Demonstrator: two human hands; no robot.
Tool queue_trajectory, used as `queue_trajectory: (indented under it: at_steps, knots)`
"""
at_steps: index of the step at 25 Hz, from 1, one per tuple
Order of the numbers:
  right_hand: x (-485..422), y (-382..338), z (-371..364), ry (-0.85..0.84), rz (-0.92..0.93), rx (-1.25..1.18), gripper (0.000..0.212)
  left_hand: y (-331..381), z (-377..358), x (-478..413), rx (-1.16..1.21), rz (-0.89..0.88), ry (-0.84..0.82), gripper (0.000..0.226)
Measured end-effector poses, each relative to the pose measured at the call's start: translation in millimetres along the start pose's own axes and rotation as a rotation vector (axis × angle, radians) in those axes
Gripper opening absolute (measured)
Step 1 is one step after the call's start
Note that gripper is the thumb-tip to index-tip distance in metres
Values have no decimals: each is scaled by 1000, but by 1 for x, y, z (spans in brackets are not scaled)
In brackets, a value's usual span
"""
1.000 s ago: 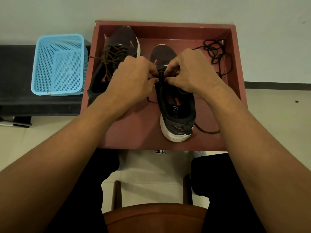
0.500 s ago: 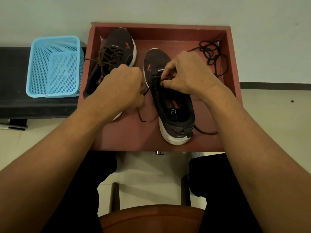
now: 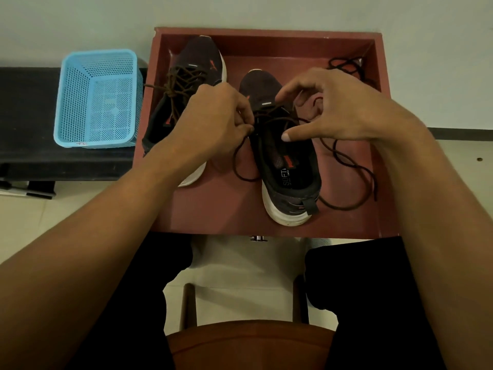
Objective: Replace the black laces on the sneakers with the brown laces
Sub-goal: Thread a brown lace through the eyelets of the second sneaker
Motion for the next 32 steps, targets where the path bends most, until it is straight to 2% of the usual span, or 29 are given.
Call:
queue_trajectory:
  at_steps: [2,5,8,10,15,17,19,21,23,26,28,32]
  knots:
    - [1,12,1,-5,-71,18,67,0,-1,1,-7,12,-38,17]
    - [3,25,-4,-71,-161,2,73,-1,-5,6,-17,9,-159,49]
    - [5,31,-6,-97,-204,15,69,2,-14,9,-71,-10,-238,70]
    - [5,33,-5,-77,-225,11,60,6,-14,7,-61,-16,-194,64]
    - [5,30,-5,-25,-274,-23,42,9,-10,-2,4,-46,3,19]
    - [4,29,-4,0,-304,-38,39,11,-9,-4,39,-47,46,12]
    - [4,31,-5,14,-342,-48,33,11,-8,-5,54,-45,48,14]
    - [5,32,-3,29,-362,-62,29,8,-7,-5,43,-38,15,30]
    - [6,33,0,51,-370,-84,29,3,-7,-4,15,-12,-38,43]
    - [5,33,-1,52,-366,-66,31,-3,-8,-3,0,-4,-85,48]
    - [5,34,-2,49,-369,-64,32,-1,-6,-3,-5,-31,-59,45]
    - [4,36,-1,55,-373,-84,33,9,-6,-7,32,-98,29,18]
Point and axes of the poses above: each hand's wrist, its own x-axis away from the middle knuckle, its own z-axis out of the back of the hand, y = z × x, the point moved 9 cm from there along -x, towards the middle knuckle
